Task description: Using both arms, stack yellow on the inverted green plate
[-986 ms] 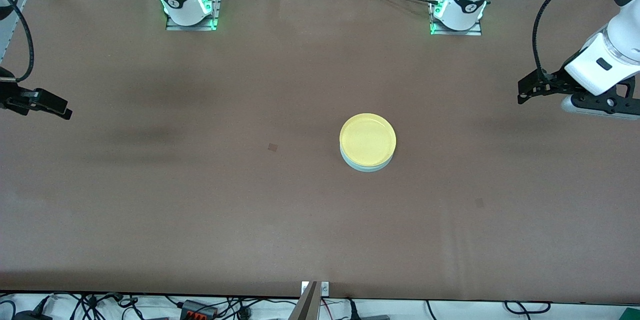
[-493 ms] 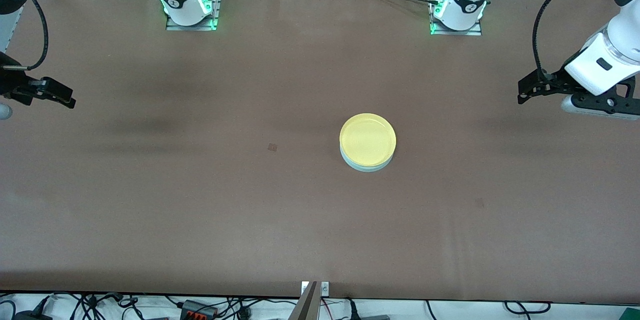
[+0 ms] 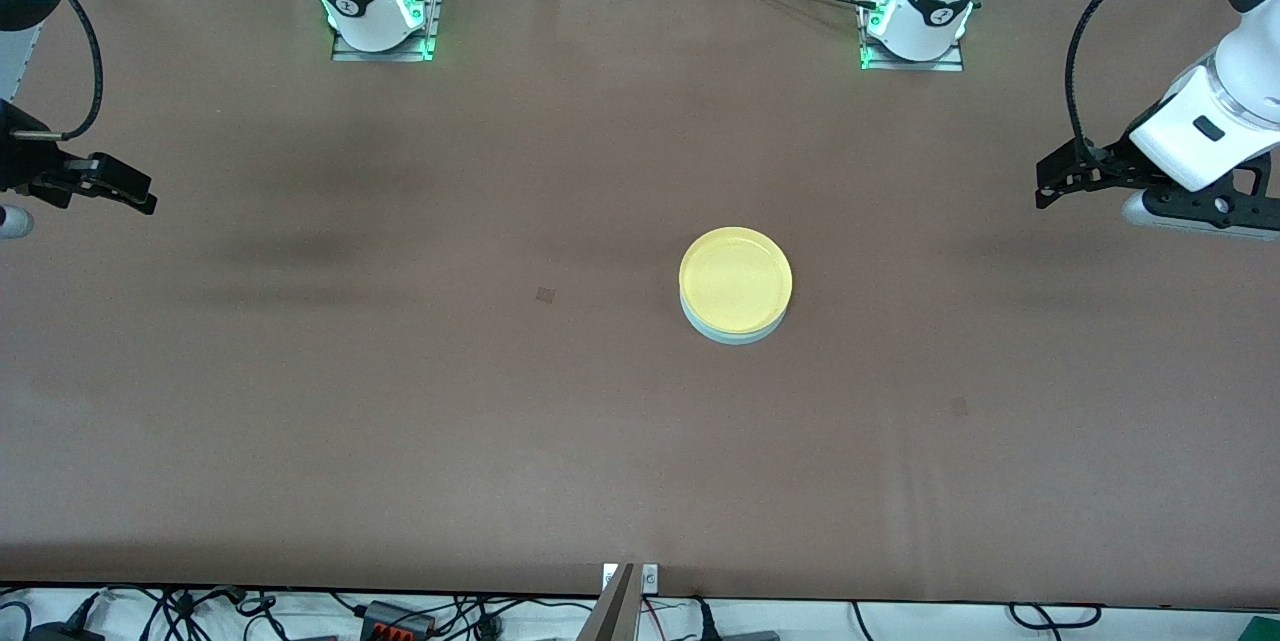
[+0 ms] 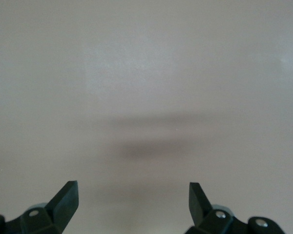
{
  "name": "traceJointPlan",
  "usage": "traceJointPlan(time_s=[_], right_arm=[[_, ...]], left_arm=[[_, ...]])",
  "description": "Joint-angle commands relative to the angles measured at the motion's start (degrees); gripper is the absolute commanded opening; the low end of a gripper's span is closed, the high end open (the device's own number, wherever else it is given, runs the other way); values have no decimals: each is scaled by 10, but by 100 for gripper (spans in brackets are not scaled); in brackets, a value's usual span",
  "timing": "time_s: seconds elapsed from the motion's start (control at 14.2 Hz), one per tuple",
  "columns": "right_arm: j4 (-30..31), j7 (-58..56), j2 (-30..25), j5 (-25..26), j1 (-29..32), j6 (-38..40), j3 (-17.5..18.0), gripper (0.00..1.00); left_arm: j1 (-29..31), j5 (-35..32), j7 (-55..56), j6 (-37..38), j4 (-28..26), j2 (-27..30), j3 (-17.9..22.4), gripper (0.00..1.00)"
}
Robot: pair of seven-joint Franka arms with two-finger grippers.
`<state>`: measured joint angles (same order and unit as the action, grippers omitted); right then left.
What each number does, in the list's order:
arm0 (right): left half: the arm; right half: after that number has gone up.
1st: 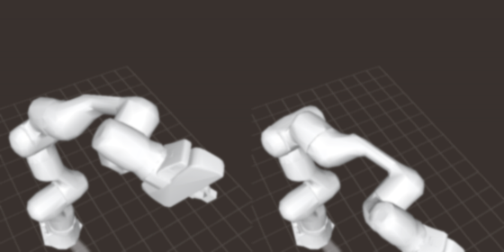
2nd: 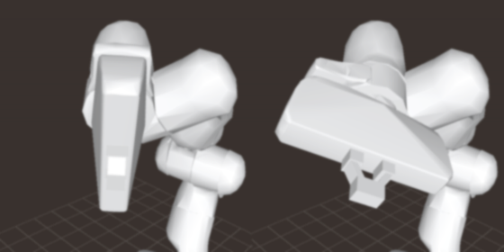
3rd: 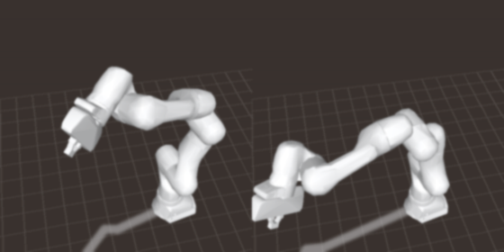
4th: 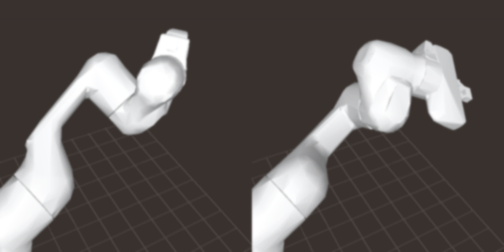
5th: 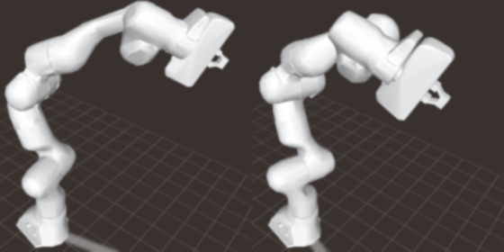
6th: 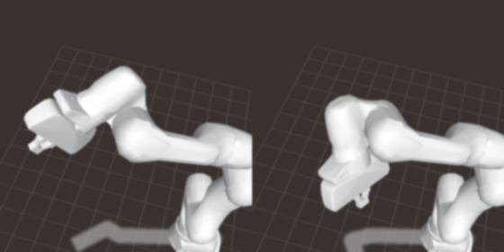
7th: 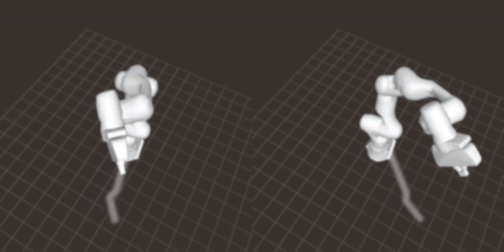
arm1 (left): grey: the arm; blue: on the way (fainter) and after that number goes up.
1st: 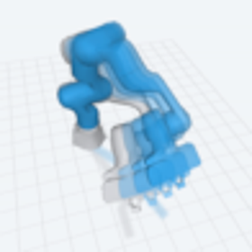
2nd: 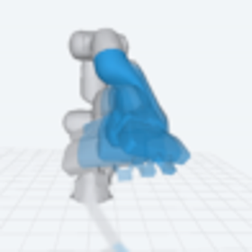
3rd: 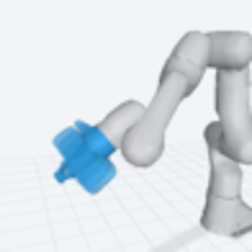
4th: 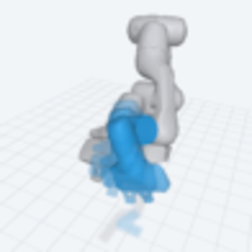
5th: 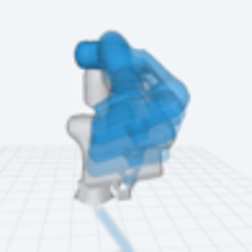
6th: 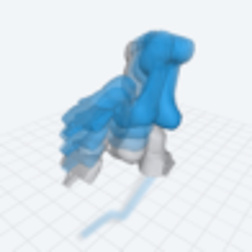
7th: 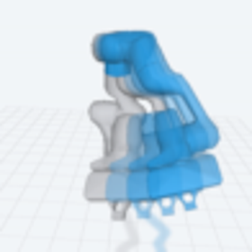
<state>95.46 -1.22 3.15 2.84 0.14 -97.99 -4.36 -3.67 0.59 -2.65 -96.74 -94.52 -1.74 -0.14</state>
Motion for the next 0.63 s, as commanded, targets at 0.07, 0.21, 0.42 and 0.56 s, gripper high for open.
traceJointPlan(time_s=[0.07,0.21,0.42,0.56], right_arm=[[-4,-6,-1,2,6,0,6,100],[-4,-6,-1,1,10,0,8,100],[-11,-8,-1,-41,28,0,10,100],[-12,-15,-1,-38,25,1,10,100]], left_arm=[[1,-12,0,5,2,7,-1,100],[1,-12,-1,5,2,6,-1,100],[0,-12,0,5,2,6,-1,100],[1,-12,-2,5,2,6,-1,100]])
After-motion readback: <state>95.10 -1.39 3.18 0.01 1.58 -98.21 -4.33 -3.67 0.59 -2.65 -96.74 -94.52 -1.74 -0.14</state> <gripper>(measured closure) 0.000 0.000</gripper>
